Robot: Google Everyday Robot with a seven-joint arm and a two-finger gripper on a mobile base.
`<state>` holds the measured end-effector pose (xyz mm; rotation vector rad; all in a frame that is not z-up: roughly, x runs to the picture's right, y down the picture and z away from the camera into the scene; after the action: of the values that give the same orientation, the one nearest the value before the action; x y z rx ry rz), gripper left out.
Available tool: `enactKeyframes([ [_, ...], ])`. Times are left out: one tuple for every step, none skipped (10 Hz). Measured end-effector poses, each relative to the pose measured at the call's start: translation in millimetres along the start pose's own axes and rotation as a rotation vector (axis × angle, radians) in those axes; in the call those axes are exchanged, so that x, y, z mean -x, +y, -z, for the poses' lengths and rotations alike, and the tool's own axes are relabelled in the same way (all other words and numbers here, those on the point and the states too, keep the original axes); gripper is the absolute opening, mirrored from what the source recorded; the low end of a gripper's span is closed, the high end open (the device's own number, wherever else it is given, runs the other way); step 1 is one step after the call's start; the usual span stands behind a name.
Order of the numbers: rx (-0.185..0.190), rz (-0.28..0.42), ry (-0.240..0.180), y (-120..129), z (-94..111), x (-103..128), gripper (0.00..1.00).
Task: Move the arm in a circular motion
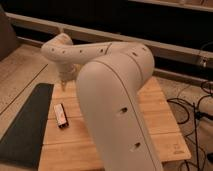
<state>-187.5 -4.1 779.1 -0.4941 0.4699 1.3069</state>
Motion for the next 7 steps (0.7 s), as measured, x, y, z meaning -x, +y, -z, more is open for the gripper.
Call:
enactKeyframes([
  [0.011, 0.028, -0.011, 14.9, 1.5, -5.1, 0.65],
  [0.021, 0.052, -0.018, 27.9, 3.1, -12.0, 0.65],
  [0.034, 0.082, -0.023, 44.5, 4.3, -24.1, 0.65],
  [0.043, 0.107, -0.025, 57.1, 5.2, -35.4, 0.65],
  [0.050, 0.126, -0.027, 66.4, 6.4, -44.9, 0.65],
  [0.057, 0.151, -0.028, 77.0, 7.8, -58.8, 0.65],
  [0.062, 0.172, -0.028, 85.2, 8.8, -73.2, 0.65],
])
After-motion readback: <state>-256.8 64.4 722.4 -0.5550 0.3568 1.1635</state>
